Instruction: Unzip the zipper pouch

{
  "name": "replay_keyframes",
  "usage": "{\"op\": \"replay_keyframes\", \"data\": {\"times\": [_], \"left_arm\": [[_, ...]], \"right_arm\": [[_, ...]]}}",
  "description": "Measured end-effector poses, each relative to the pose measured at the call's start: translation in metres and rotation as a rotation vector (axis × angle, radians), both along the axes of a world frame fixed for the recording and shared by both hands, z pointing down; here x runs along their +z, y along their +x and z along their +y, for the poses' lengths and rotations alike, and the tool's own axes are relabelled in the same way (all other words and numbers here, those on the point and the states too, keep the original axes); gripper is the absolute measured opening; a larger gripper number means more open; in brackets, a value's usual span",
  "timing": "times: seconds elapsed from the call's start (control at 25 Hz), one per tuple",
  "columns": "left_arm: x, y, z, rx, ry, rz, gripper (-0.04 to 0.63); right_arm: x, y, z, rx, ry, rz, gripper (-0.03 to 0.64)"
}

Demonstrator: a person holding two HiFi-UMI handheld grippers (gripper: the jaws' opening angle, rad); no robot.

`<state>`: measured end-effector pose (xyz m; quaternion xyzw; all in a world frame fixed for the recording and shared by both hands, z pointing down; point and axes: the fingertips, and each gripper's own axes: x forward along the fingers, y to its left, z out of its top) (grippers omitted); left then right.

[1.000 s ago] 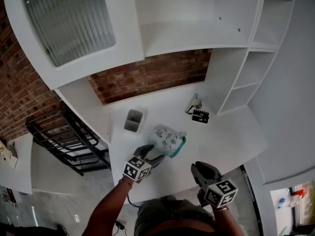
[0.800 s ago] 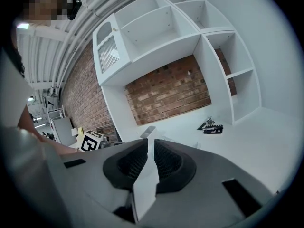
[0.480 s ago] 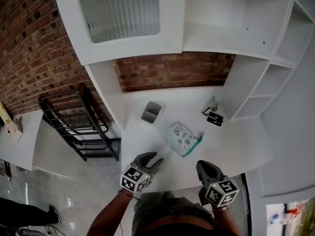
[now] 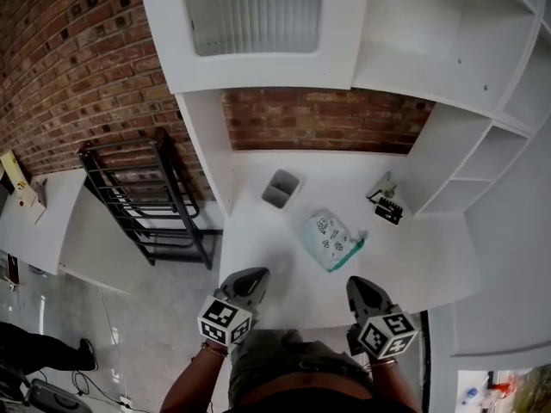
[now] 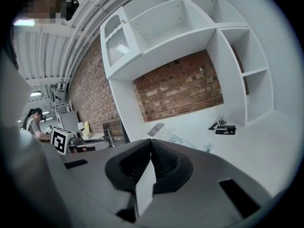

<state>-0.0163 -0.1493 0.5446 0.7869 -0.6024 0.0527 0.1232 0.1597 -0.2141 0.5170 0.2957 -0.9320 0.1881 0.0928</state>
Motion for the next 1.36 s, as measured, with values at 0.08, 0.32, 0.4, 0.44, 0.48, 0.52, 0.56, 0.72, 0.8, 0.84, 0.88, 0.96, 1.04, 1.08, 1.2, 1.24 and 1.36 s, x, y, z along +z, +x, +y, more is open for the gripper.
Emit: {"op": "replay_keyframes", "data": {"times": [0.08, 0.32, 0.4, 0.44, 0.48, 0.52, 0.56, 0.72, 0.8, 0.84, 0.88, 0.96, 1.04, 1.08, 1.2, 1.24, 1.36], "left_arm": [[-0.001, -0.002, 0.004, -0.011, -0.008, -0.019, 0.003], [0.003, 0.0, 0.008, -0.013, -0.035, -0.063, 0.003], [0.005, 0.001, 0.009, -0.01, -0.037, -0.048, 0.003], [0.006, 0.003, 0.009, -0.005, -0.04, -0.047, 0.003], [0.007, 0.004, 0.009, 0.001, -0.042, -0.052, 0.003], [0.009, 0.005, 0.009, 0.003, -0.044, -0.057, 0.003], [0.009, 0.006, 0.009, 0.003, -0.044, -0.055, 0.003], [0.004, 0.005, 0.008, 0.003, -0.044, 0.01, 0.003], [0.002, 0.003, 0.009, 0.009, -0.054, -0.042, 0.003], [0.003, 0.001, 0.01, 0.01, -0.056, -0.079, 0.003], [0.004, 0.0, 0.01, 0.009, -0.057, -0.109, 0.003], [0.007, -0.001, 0.011, 0.006, -0.07, -0.134, 0.003], [0.013, 0.001, 0.013, 0.003, -0.102, -0.122, 0.003], [0.015, 0.003, 0.014, 0.003, -0.116, -0.111, 0.003], [0.02, 0.008, 0.015, 0.009, -0.12, -0.099, 0.003], [0.02, 0.01, 0.014, 0.012, -0.118, -0.1, 0.003], [0.018, 0.012, 0.011, 0.025, -0.112, -0.109, 0.003]], "right_arm": [[-0.001, -0.003, 0.0, -0.01, 0.007, -0.007, 0.002], [-0.004, -0.002, -0.004, -0.01, 0.038, -0.005, 0.002], [-0.003, -0.001, -0.004, -0.008, 0.048, 0.008, 0.0], [-0.002, 0.0, -0.004, -0.008, 0.048, 0.011, 0.0], [-0.002, 0.0, -0.005, -0.007, 0.046, 0.011, 0.001], [-0.001, 0.001, -0.005, -0.006, 0.044, 0.012, 0.001], [-0.001, 0.002, -0.005, -0.004, 0.044, 0.013, 0.001], [0.004, 0.005, -0.006, 0.004, 0.039, 0.023, 0.002], [0.005, 0.006, -0.005, 0.004, 0.04, 0.029, 0.002], [0.006, 0.007, -0.005, 0.004, 0.041, 0.032, 0.002], [0.006, 0.008, -0.004, 0.004, 0.042, 0.034, 0.002], [0.007, 0.009, -0.004, 0.004, 0.043, 0.036, 0.002], [0.007, 0.01, -0.003, 0.0, 0.046, 0.036, 0.002], [0.007, 0.011, -0.003, -0.001, 0.048, 0.035, 0.002], [0.007, 0.013, -0.004, 0.0, 0.06, 0.043, 0.002], [0.007, 0.014, -0.005, -0.002, 0.064, 0.048, 0.002], [0.004, 0.012, -0.006, -0.009, 0.064, 0.056, 0.002]]}}
